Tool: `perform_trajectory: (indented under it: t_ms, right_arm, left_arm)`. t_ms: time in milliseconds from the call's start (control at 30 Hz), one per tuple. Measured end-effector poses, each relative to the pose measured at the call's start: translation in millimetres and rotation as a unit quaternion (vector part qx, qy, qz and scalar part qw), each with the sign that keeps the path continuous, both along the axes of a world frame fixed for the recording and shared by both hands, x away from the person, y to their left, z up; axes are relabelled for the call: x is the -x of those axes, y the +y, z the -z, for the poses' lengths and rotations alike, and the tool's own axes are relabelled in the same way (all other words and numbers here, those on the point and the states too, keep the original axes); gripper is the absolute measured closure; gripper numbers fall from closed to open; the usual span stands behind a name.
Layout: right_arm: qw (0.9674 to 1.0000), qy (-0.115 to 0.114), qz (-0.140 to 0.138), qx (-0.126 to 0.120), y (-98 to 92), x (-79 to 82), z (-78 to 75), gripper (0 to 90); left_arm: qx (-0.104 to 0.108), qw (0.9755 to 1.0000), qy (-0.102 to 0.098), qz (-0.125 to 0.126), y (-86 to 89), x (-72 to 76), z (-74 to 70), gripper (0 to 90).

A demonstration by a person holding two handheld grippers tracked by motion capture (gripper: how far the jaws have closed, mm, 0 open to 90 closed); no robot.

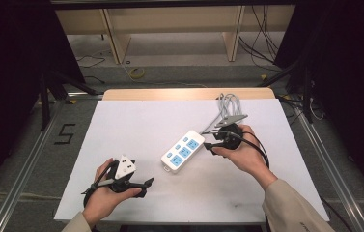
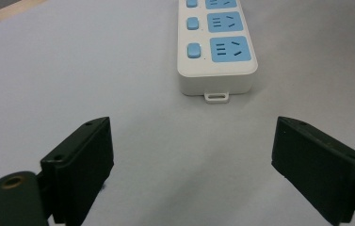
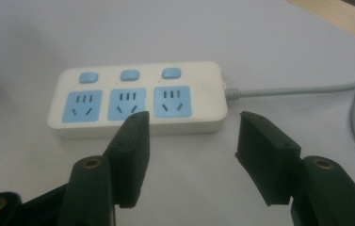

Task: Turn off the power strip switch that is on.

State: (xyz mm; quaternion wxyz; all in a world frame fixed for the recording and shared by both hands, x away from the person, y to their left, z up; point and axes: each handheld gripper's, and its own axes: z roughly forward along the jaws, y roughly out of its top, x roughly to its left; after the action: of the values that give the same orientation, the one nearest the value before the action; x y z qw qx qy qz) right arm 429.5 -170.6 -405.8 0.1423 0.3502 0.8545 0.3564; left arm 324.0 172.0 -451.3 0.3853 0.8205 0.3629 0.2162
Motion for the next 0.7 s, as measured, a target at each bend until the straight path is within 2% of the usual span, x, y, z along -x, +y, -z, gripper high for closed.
perform_trajectory:
  t_ms: [233, 367, 700]
  right_arm:
    - [0.9998, -0.010, 0.009, -0.016, -20.7, 14.2, 1.8, 38.2]
    - [0.9991, -0.014, 0.021, -0.033, -34.7, 22.9, 3.3, 35.8]
    - [0.9977, -0.018, 0.036, -0.055, -64.2, 47.1, 11.5, 34.0]
  left_arm:
    - [0.004, 1.0000, -0.002, -0.004, 0.5, -0.5, 0.3, 12.8]
    - [0.002, 1.0000, 0.000, -0.004, 0.7, -1.2, 0.4, 12.9]
    - [0.002, 1.0000, 0.001, -0.006, 1.1, -1.5, 0.8, 12.8]
